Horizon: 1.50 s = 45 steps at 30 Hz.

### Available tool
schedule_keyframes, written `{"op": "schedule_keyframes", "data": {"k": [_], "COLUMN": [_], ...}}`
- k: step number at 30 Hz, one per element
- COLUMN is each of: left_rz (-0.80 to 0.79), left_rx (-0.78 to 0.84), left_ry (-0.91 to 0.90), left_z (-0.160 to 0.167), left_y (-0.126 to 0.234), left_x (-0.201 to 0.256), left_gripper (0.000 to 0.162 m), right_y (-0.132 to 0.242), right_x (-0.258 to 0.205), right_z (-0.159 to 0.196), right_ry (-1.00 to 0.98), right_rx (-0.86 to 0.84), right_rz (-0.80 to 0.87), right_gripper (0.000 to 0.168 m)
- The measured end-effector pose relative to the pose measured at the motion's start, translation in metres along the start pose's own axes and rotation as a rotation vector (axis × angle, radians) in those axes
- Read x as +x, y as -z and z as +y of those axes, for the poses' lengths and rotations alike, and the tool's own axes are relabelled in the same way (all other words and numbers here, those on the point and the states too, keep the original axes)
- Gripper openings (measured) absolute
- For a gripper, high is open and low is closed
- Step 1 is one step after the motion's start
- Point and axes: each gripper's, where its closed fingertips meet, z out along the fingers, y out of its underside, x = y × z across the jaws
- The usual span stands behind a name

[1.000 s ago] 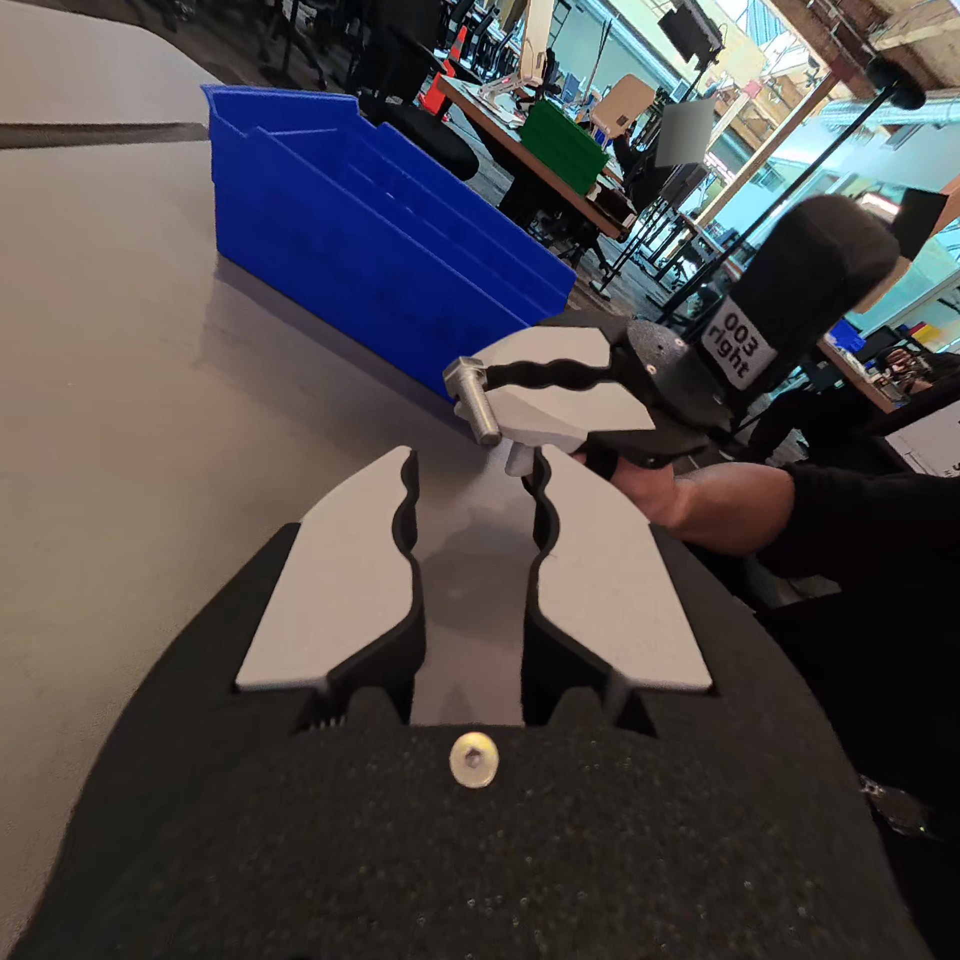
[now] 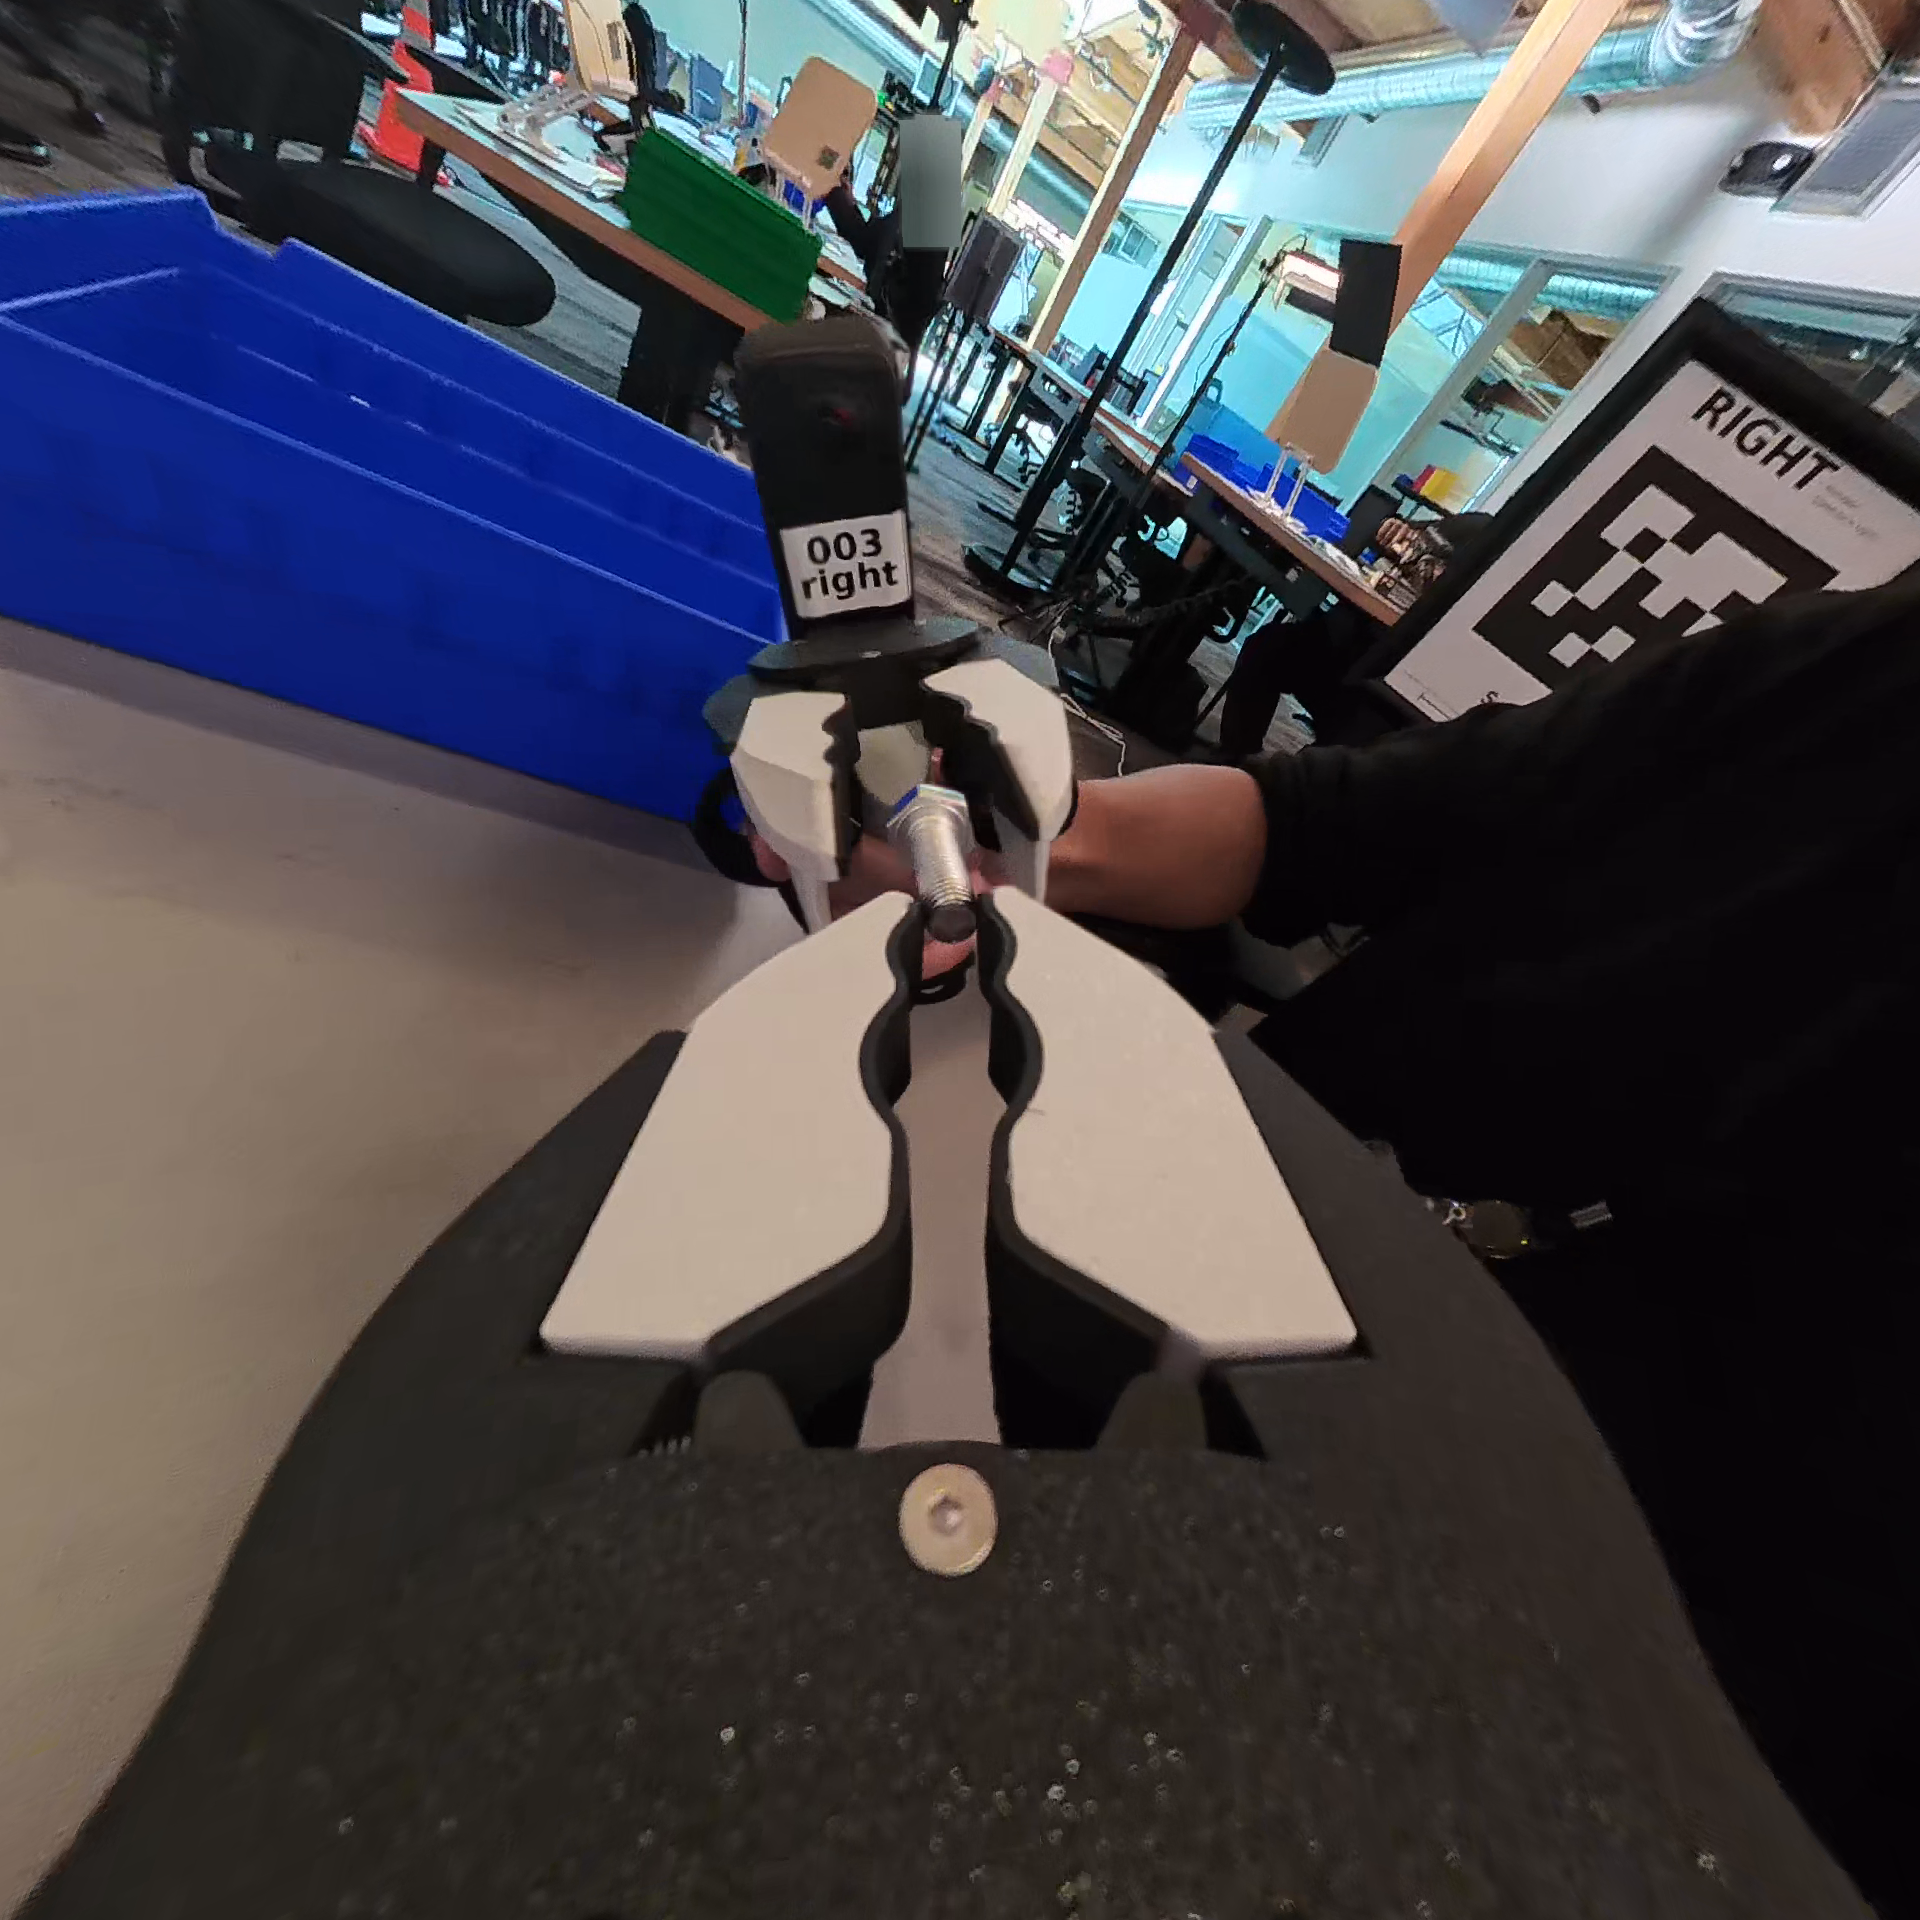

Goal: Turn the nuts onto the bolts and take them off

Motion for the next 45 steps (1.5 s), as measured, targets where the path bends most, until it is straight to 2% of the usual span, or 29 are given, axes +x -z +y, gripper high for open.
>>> {"op": "schedule_keyframes", "data": {"k": [6,8,11,19,21,24,26,28,31,34,36,37,40,45], "left_rz": [-0.034,-0.066,-0.058,-0.062,-0.097,-0.19,-0.365,-0.574,-0.819,-1.035,-1.152,-1.184,-1.203,-1.261], "left_rx": [-0.02,-0.029,-0.019,-0.017,-0.039,-0.044,-0.065,-0.148,-0.284,-0.477,-0.611,-0.651,-0.564,-0.613], "left_ry": [-0.028,-0.033,-0.019,-0.015,-0.017,-0.098,-0.153,-0.118,-0.017,0.1,0.205,0.275,0.452,0.565], "left_z": [0.003,0.005,0.005,0.003,-0.002,-0.022,-0.029,-0.021,0.003,0.046,0.08,0.095,0.117,0.144], "left_y": [-0.005,-0.005,-0.006,-0.008,0.0,0.036,0.079,0.134,0.214,0.276,0.307,0.317,0.321,0.327], "left_x": [-0.002,-0.007,-0.008,-0.006,-0.005,0.015,0.023,0.019,-0.001,-0.037,-0.058,-0.066,-0.087,-0.107], "left_gripper": [0.009,0.009,0.009,0.009,0.024,0.03,0.04,0.043,0.053,0.051,0.044,0.047,0.044,0.04], "right_y": [0.001,0.002,0.002,0.004,0.004,0.003,0.002,-0.001,-0.006,-0.012,-0.013,-0.013,-0.011,-0.005], "right_x": [0.007,0.008,0.008,0.005,0.006,0.009,0.009,0.009,0.01,0.012,0.014,0.013,0.014,0.018], "right_z": [0.007,0.007,0.008,0.003,0.005,0.011,0.017,0.024,0.034,0.041,0.043,0.044,0.044,0.042], "right_ry": [-0.108,-0.149,-0.2,-0.091,-0.06,0.002,0.053,0.093,0.106,0.098,0.109,0.111,0.112,0.097], "right_rx": [-0.015,-0.007,-0.014,-0.029,-0.048,-0.091,-0.132,-0.175,-0.223,-0.243,-0.251,-0.257,-0.254,-0.244], "right_rz": [-0.015,-0.03,-0.042,0.021,0.045,0.089,0.113,0.124,0.118,0.108,0.112,0.108,0.107,0.121], "right_gripper": [0.027,0.018,0.018,0.017,0.017,0.018,0.018,0.018,0.018,0.018,0.018,0.018,0.018,0.018]}}
